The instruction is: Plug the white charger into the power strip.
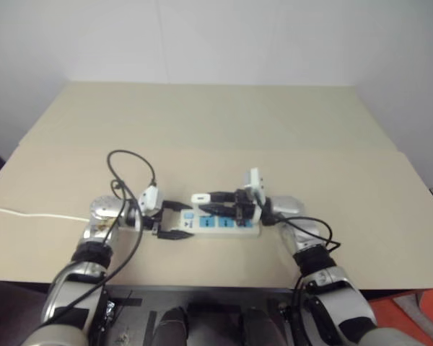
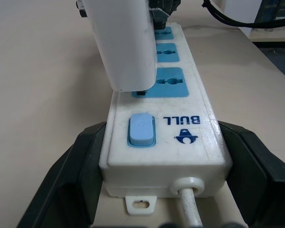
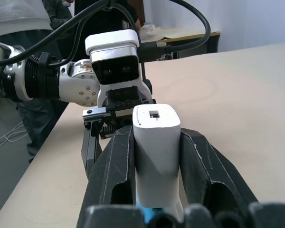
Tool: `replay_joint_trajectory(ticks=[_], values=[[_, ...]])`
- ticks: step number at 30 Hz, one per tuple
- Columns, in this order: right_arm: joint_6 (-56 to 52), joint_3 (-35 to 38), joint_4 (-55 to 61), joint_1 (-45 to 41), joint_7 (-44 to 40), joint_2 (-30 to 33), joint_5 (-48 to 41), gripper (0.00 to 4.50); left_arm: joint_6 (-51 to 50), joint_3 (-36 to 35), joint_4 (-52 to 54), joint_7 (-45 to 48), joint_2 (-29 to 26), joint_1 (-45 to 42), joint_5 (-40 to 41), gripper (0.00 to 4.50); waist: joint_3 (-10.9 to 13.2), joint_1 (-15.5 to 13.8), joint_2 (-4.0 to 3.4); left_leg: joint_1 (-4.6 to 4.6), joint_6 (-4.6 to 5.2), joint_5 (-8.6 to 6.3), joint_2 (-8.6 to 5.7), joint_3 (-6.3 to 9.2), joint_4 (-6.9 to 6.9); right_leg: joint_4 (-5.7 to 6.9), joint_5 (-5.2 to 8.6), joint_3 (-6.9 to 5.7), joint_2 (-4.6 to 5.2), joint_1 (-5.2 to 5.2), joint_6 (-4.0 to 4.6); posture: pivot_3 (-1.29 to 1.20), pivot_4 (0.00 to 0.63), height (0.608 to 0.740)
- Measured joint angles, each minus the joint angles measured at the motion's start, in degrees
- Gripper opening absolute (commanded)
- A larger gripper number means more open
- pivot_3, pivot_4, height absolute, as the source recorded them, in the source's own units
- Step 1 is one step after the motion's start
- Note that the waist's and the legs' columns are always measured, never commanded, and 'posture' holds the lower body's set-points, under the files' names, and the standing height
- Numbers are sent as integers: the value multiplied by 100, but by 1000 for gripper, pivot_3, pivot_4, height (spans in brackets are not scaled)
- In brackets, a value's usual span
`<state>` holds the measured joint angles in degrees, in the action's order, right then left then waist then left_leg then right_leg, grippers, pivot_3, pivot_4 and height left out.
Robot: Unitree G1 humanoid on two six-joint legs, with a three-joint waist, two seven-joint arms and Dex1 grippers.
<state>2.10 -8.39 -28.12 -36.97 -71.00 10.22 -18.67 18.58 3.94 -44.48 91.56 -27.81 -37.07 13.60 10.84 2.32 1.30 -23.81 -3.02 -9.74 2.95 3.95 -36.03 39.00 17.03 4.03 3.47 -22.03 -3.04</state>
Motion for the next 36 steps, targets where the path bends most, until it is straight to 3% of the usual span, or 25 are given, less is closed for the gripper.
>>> replay_joint_trajectory(ticks=[12,22,31,36], values=[[245,33,-601,-335,-594,405,-70,1102,-6,35,0,-13,1,-7,-12,3241,-5,-7,3,9,0,0,0,0,-1,-3,1,0,1,11,-1,0,150,740],[341,195,-897,-303,-481,647,51,1102,-5,29,3,6,-26,-6,-2,3241,-8,9,2,7,0,0,0,0,6,-3,1,2,0,7,1,0,150,740],[-143,206,-359,-294,-406,490,30,1102,0,26,31,39,-36,-7,6,3241,-5,12,-1,-5,0,0,0,0,6,-3,1,2,0,-7,2,0,150,740],[-731,-79,378,-714,-585,683,98,1102,0,24,31,29,-41,-9,4,3241,1,13,-7,-5,-1,1,0,0,6,-1,2,2,0,-11,0,0,150,740]])
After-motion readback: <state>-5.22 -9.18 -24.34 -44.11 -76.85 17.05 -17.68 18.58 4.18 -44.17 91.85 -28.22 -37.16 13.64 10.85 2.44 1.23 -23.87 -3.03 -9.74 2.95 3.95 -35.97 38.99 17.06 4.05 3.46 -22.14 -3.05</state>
